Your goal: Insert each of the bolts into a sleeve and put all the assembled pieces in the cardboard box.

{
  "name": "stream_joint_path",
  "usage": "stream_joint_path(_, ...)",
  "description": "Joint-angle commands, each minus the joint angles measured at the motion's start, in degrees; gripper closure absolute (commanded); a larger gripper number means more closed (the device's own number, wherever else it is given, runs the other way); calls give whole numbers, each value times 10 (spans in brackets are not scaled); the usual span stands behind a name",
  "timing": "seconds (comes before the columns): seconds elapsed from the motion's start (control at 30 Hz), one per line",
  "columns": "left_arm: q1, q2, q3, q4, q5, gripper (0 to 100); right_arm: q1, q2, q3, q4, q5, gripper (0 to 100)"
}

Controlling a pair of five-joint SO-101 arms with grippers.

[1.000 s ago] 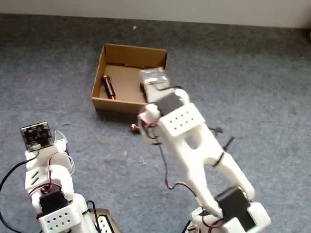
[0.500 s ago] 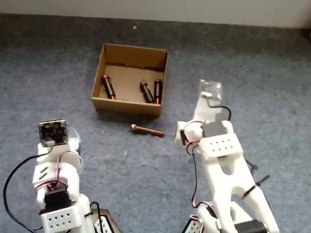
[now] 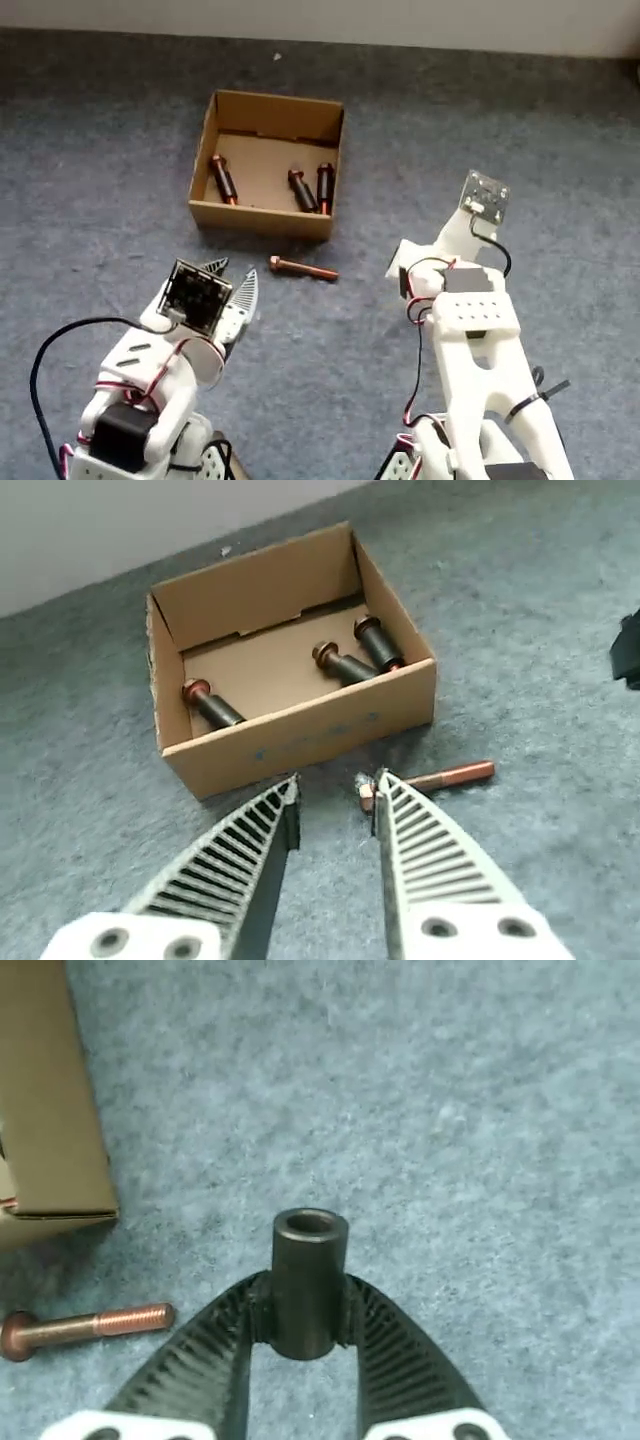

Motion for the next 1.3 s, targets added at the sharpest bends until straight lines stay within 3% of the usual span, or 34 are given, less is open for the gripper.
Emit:
stream_joint_path(0.0,22,60,-65,-4,17,852,5,-22,-5,-10,-6,994)
stream_joint_path(0.2,42,283,-160,-44,25,850,6,-22,-5,-10,-6,994)
stream_joint_path(0.63,44,690,-372,-59,272,848,6,-22,-5,-10,-3,994)
stream_joint_path(0.83,45,851,-440,-56,335,848,4,-22,-4,-10,-2,994)
stream_joint_path(1.27,77,1048,-567,20,483,848,2,-22,-4,-10,-1,994)
